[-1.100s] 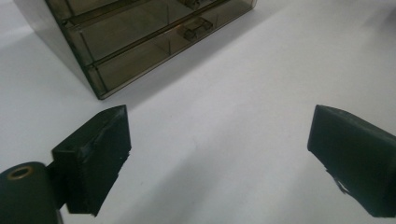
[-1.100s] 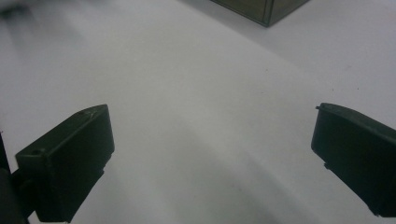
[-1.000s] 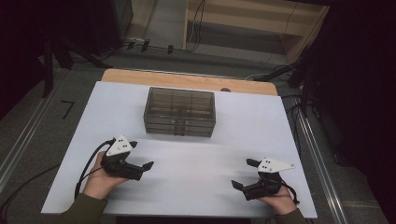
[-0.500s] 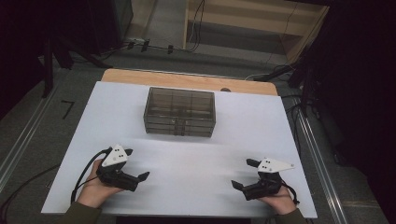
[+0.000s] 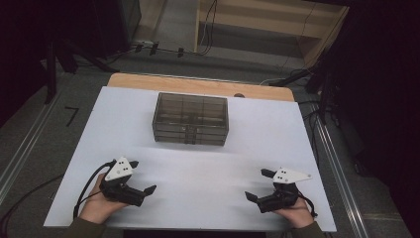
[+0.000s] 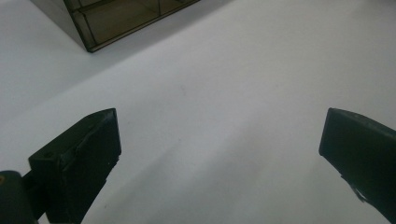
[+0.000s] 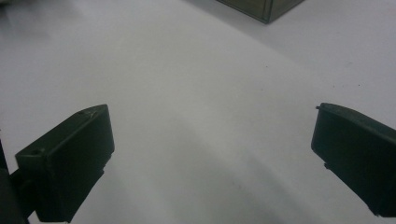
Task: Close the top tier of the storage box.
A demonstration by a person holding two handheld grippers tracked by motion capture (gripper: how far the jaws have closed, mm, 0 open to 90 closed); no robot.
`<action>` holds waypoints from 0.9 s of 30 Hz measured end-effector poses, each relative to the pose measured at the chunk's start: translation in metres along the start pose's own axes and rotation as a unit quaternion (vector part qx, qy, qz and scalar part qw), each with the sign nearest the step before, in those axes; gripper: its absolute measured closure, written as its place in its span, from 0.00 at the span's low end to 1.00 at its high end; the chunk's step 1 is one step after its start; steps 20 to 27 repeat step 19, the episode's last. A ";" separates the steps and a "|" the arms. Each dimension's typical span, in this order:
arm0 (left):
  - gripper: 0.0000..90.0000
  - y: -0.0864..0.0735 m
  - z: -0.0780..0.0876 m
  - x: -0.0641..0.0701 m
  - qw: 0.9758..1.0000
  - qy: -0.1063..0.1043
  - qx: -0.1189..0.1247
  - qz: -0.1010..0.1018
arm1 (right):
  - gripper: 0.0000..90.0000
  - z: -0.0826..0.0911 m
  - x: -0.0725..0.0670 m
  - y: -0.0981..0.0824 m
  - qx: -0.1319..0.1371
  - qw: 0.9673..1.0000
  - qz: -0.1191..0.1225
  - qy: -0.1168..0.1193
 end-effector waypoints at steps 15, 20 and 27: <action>0.00 0.001 -0.002 0.002 1.000 -0.001 -0.004 -0.005 | 0.00 0.000 0.000 0.000 -0.001 1.000 -0.001 0.000; 0.00 0.000 -0.003 0.003 1.000 -0.002 -0.008 -0.006 | 0.00 0.000 0.000 0.000 0.001 1.000 -0.001 -0.001; 0.00 0.000 -0.003 0.003 1.000 -0.002 -0.008 -0.006 | 0.00 0.000 0.000 0.000 0.001 1.000 -0.001 -0.001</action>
Point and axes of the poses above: each handheld gripper's, and its own axes: z roughly backward along the jaws, y roughly out of its top, x roughly to its right, the point moved 10 cm from there along -z, roughly forward along the jaws, and after that the axes turned 8 degrees about -y, right-handed, at the moved point
